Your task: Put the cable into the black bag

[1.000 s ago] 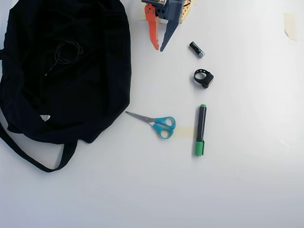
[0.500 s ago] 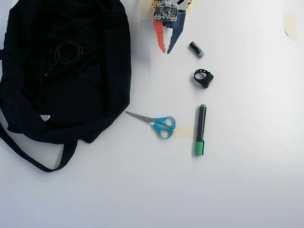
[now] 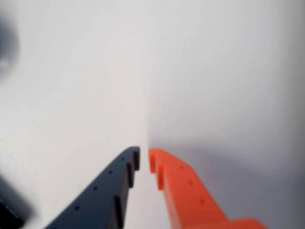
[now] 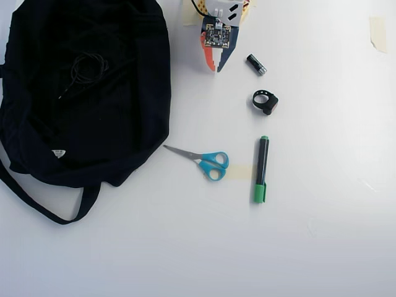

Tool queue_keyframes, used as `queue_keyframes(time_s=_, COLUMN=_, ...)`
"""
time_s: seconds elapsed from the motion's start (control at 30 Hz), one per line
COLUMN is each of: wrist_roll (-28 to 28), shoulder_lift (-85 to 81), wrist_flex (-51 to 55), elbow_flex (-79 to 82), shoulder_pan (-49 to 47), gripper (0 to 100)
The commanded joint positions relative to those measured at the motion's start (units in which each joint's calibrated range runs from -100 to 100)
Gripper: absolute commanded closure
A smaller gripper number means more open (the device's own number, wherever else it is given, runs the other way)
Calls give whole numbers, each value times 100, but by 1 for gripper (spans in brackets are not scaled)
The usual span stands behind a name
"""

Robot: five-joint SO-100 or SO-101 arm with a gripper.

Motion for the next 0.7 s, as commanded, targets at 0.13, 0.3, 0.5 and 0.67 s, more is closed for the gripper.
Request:
queue_keyframes(time_s=0.13, wrist_roll=5, shoulder_lift=-66, wrist_flex=481, elbow_flex=120, shoulder_pan=-20, gripper=98)
queue_keyframes(time_s=0.3, wrist_roll=5, shoulder_lift=-75, wrist_flex=481, elbow_flex=156, shoulder_pan=-12, gripper=98)
queue_keyframes(time_s=0.5, wrist_roll=5, shoulder_lift=-75, wrist_flex=473, elbow_flex=156, shoulder_pan=25, gripper=98)
queue_keyframes(time_s=0.67, wrist_roll=5, shoulder_lift=-75, wrist_flex=473, elbow_flex=156, shoulder_pan=-12, gripper=98)
